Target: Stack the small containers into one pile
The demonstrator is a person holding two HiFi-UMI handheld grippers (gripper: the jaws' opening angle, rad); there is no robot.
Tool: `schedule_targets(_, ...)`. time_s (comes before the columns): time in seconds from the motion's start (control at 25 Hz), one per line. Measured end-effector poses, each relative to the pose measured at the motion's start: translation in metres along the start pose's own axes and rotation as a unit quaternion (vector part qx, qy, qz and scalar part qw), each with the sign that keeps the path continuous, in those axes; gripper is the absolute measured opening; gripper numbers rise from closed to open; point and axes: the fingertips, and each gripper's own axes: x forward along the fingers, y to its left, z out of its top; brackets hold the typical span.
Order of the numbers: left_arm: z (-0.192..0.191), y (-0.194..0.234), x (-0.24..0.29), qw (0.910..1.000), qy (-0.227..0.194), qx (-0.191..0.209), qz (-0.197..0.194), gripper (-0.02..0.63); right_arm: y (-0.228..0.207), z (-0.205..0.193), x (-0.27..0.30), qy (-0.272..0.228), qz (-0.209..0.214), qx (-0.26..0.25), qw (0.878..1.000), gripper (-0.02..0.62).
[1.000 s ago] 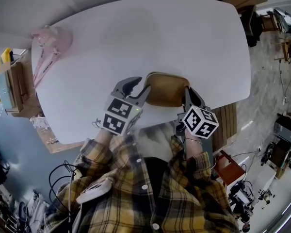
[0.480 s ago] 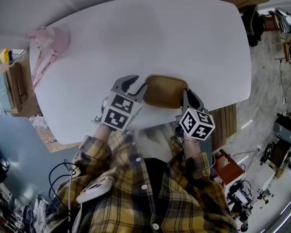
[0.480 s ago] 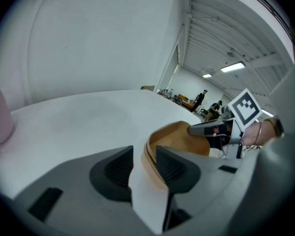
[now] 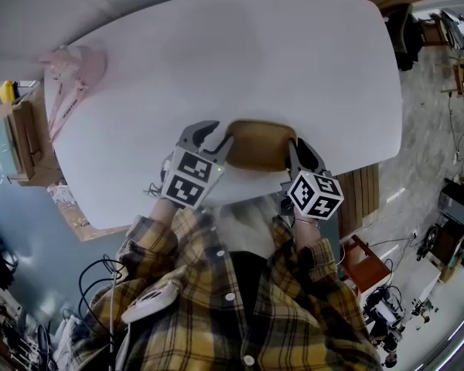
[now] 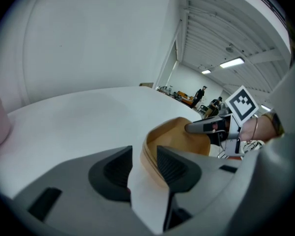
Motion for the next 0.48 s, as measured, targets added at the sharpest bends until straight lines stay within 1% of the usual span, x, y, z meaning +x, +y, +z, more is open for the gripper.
schedule_targets(0.16, -0.002, 0.005, 0.000, 0.9999, 0.002, -0.014, 0.007, 0.165, -0.005, -0.005, 0.004, 0.002, 0.016, 0.024, 1.000, 0.123)
schedule_targets(0.24, -0.003, 0.007, 0.001, 0.9997, 0.003, -0.021, 0.012, 0.173, -0.006, -0.007, 0.007, 0.005, 0.026, 0.034, 0.999, 0.135)
schedule_targets(0.4, -0.001, 0.005, 0.003, 0.9994, 0.004, -0.006, 0.033, 0.175, -0.009, -0.009, 0.010, 0.008, 0.034, 0.034, 0.999, 0.140)
schedule_targets(0.48, 0.000, 0.005, 0.003, 0.9992, 0.006, -0.009, 0.039, 0.175, -0.010, -0.009, 0.011, 0.008, 0.039, 0.032, 0.999, 0.140)
